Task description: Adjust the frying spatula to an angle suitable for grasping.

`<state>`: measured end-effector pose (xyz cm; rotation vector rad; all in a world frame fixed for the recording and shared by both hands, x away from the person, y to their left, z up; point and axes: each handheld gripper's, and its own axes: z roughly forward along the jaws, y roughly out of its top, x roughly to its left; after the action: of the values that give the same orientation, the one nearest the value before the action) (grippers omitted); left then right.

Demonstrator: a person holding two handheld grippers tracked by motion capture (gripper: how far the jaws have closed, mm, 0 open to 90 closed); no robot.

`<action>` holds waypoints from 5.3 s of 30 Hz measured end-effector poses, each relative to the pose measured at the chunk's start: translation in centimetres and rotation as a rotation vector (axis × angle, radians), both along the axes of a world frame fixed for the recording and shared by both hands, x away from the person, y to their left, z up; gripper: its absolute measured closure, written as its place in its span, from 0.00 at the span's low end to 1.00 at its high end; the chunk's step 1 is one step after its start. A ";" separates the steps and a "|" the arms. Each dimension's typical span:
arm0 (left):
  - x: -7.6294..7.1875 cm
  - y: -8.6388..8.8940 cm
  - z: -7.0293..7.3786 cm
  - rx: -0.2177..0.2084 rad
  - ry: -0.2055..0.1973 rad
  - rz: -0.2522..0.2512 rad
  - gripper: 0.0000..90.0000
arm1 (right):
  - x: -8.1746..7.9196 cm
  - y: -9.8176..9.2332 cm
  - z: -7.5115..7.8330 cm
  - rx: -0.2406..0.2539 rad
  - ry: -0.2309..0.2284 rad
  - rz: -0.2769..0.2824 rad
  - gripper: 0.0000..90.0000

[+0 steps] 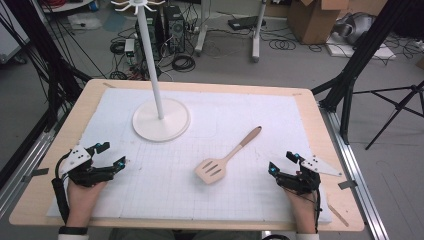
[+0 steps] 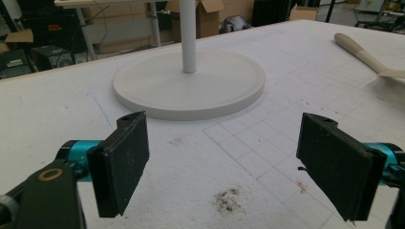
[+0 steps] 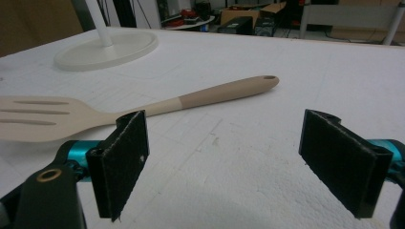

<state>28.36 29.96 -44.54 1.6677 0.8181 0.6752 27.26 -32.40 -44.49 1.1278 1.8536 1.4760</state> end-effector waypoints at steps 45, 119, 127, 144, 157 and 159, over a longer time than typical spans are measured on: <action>4.1 -14.3 6.8 0.021 0.070 -0.252 0.23 | -0.1 0.1 0.0 -0.007 0.008 -0.018 0.18; 11.1 -37.1 3.0 0.535 0.532 -0.339 0.61 | -0.3 -0.2 0.0 0.023 -0.010 -0.020 0.17; 11.2 -37.3 2.7 0.534 0.549 -0.314 0.68 | -0.3 -0.2 0.0 0.023 -0.008 -0.020 0.17; 11.2 -37.3 2.9 0.526 0.583 -0.299 0.86 | -0.2 -0.2 0.0 0.019 -0.009 -0.015 0.17; 10.9 -34.7 4.1 0.424 0.514 -0.336 0.86 | -0.2 -0.2 0.0 0.019 -0.008 -0.015 0.17; 10.6 -33.6 4.9 0.384 0.489 -0.348 0.86 | -0.2 -0.1 0.0 0.020 -0.004 -0.016 0.17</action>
<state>38.98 -3.64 -39.63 2.3092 0.7304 0.1808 27.04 -32.55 -44.53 1.1455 1.8262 1.4905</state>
